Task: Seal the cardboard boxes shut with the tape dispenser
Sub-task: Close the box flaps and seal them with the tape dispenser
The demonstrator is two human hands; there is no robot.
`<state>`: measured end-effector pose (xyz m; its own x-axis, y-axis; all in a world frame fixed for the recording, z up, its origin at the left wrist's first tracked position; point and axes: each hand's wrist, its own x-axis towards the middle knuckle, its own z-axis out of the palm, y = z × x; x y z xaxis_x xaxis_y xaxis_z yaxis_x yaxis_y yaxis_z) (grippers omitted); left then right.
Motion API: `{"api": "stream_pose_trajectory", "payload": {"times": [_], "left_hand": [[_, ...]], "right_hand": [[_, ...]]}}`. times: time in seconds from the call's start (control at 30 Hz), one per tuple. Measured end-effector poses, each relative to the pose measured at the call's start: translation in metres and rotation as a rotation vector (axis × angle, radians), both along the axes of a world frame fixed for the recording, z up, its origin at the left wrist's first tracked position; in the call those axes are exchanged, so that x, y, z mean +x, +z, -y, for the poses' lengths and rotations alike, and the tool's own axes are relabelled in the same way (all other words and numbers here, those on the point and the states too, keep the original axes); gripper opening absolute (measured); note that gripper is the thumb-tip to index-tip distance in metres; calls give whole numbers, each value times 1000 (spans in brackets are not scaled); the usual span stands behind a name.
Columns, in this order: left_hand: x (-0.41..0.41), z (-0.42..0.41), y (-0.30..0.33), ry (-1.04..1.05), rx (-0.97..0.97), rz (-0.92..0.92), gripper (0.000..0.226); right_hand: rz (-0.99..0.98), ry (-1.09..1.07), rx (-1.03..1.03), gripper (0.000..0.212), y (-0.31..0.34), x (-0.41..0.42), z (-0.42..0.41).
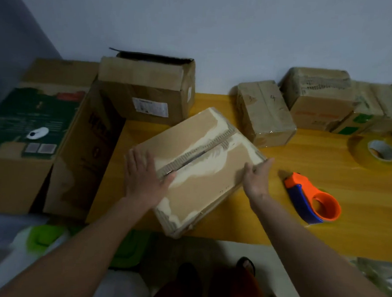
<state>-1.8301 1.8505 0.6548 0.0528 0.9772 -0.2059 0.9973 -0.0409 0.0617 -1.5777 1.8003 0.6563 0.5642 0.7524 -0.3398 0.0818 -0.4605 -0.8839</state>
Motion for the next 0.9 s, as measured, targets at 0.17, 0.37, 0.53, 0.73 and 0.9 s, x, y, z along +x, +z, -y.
{"api": "stream_pose_trajectory", "payload": {"times": [0.17,0.37,0.53,0.73,0.9], "left_hand": [[-11,25,12,3,-19,1,104],[-36,4,11,136,-93,210,99],[6,32,0,281,12,194,102],[18,77,-4,301,15,241,107],[40,86,-1,285,-26,274,113]], "right_hand": [[-46,34,-25,48,14,17,-35],[-122,150,17,63,4,6,-16],[15,384,-197,44,28,17,-20],[-41,489,-4,73,23,-20,35],[-48,499,36,69,22,5,10]]}}
